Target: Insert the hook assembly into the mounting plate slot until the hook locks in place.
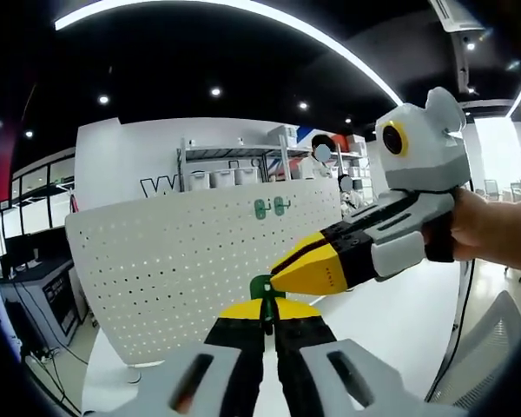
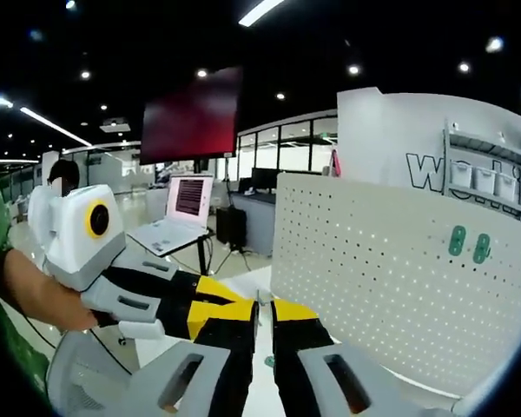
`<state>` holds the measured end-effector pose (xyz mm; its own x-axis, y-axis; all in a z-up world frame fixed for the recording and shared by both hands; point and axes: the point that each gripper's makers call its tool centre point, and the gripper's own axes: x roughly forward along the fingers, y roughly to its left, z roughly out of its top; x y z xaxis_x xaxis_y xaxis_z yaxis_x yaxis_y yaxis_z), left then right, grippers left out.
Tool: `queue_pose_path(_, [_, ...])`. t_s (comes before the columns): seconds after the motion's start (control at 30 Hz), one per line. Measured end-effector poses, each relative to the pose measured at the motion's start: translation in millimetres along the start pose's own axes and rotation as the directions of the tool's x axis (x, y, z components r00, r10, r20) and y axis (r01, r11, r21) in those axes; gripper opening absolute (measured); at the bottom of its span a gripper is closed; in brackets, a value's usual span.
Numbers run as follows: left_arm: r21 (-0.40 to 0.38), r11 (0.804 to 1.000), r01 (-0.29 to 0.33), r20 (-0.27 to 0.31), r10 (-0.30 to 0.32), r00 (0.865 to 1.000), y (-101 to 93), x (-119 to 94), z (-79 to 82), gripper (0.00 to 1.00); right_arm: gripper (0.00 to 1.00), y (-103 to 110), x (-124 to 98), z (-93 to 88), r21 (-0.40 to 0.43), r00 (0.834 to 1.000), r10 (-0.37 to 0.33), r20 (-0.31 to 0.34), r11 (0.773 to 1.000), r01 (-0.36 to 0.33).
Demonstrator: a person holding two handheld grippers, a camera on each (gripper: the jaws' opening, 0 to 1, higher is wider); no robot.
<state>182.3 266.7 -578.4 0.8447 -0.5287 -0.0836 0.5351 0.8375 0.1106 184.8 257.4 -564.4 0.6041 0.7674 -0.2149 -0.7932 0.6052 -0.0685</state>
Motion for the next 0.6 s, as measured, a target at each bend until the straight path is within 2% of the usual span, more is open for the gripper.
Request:
queue_pose_path(0.33, [-0.009, 1.0, -0.004, 0.004, 0.005, 1.0, -0.4, 3, 0.7, 0.02, 0.15, -12, -11, -1.2, 0.001, 0.999, -0.045, 0.017, 0.999, 0.045])
queue_pose_path(0.6, [-0.017, 1.0, -0.014, 0.006, 0.014, 1.0, 12.2, -2, 3.5, 0.02, 0.15, -26, -24, -5.1, 0.008, 0.997, -0.08, 0.017, 0.997, 0.08])
